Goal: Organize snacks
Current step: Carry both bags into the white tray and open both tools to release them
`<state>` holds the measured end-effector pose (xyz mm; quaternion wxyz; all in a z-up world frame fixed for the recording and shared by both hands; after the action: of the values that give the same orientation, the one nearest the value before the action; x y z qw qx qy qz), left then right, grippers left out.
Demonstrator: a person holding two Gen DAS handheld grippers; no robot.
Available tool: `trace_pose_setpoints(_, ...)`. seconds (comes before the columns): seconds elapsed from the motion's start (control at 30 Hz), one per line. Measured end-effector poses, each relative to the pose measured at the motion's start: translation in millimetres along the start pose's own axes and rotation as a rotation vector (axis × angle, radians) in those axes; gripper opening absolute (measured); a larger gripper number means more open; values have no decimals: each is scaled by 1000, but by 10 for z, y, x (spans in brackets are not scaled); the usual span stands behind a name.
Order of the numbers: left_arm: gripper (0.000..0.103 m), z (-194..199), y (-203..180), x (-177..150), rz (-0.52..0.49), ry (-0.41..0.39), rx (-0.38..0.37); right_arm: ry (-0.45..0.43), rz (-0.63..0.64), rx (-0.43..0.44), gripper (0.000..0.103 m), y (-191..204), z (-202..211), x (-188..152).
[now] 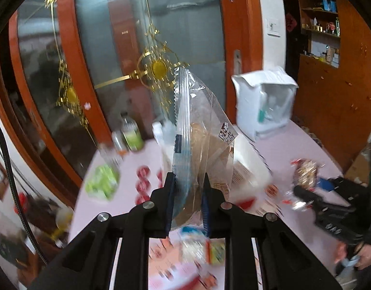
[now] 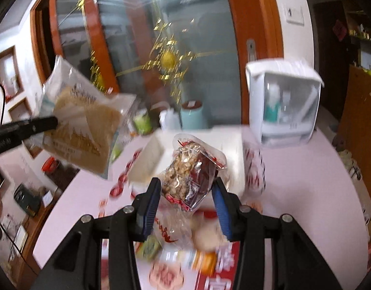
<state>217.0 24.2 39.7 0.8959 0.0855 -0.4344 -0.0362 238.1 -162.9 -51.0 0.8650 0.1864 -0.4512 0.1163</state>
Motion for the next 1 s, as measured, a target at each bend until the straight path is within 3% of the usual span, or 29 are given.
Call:
trace_pose_setpoints(0.17,17,-656,71,390,-35,26,27,-32,-97,-74,45,-278,-438,489)
trace_pose_setpoints(0.33,18,-1332,-108,489,-68,74,0,-10,-100,-113,45,-426,-851,706)
trace_pose_setpoints(0.67,18,-2521,-425,109,-62,234,-27,120,-75,-124,48,-533,-1642,643)
trace_pose_setpoints(0.83,21,-2908,-507,-112,-80,306,-24,178,-84,-51,48,-479,-1931,459)
trace_pose_setpoints(0.87,26,-2952,-531,-140,-85,315,-26,193,-89,-47,49,-475,-1964,412)
trace_pose_setpoints(0.9,47,-2988,-534,-170,-87,327,-27,208,-92,-43,52,-469,-1993,360)
trace_pose_setpoints(0.93,81,-3008,-531,-195,-87,339,-30,218,-94,-44,56,-467,-2016,308)
trace_pose_setpoints(0.97,96,-3010,-522,-210,-82,345,-39,220,-95,-44,56,-459,-2024,276)
trace_pose_setpoints(1.0,102,-2995,-509,-213,-70,341,-52,222,-95,-41,56,-448,-2031,246)
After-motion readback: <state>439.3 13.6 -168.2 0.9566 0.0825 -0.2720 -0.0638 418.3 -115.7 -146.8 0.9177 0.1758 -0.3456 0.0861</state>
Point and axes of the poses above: each gripper's, at about its wrist camera, not at the fingertips, and z roughly against the way its jaws point, y to its left, x to its top, the point moved 10 cm from there along -z, roughly the way its jaws point, and after that the axes turned 7 degrees about x, right-handed, at the moved point
